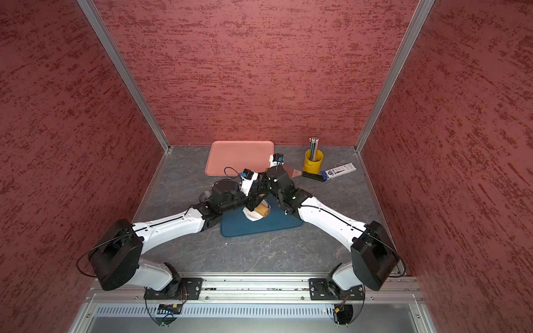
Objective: Roll out the dumpling wrappers from the dough
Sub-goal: Adjust the rolling pin.
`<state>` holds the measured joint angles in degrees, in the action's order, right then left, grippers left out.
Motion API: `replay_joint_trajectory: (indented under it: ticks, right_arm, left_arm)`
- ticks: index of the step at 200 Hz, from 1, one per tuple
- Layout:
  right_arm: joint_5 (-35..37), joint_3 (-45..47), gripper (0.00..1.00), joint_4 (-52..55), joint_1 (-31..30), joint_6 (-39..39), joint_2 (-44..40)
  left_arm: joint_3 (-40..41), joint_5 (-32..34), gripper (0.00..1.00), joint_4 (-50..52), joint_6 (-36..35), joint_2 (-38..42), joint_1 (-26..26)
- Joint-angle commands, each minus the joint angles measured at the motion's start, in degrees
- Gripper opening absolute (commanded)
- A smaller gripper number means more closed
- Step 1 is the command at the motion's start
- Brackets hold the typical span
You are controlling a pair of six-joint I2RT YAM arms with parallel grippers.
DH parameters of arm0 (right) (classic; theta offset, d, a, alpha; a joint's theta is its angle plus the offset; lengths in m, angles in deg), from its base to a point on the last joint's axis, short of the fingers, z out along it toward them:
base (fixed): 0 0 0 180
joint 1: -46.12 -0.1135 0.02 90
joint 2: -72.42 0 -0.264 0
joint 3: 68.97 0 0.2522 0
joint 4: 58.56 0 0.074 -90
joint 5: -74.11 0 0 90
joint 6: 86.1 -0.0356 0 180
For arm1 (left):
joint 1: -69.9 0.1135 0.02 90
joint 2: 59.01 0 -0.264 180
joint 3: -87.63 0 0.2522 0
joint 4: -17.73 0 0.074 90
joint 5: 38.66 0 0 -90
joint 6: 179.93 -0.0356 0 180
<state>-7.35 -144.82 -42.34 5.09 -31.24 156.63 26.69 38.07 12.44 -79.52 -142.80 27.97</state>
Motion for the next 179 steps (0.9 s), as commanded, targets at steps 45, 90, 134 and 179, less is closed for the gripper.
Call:
replay_joint_trajectory:
  ticks: [45,90,134,179]
  right_arm:
    - [-22.6,-6.76,0.77,16.78,4.9,1.29,-6.13]
    - [-31.07,-17.25,0.64,34.17,6.35,7.87,-2.79]
    - [-33.36,-22.08,0.41,40.11,6.72,9.39,1.45]
    - [-33.39,-24.65,0.39,43.07,6.66,10.78,4.76]
  left_arm:
    - [2.81,-10.76,0.0,-1.03,-10.82,4.95,4.85]
    - [1.56,-14.91,0.0,4.36,-16.44,6.8,4.93]
    - [0.36,-15.69,0.0,5.31,-18.02,6.32,4.97]
    - [-0.58,-17.99,0.0,5.88,-19.04,5.92,5.04]
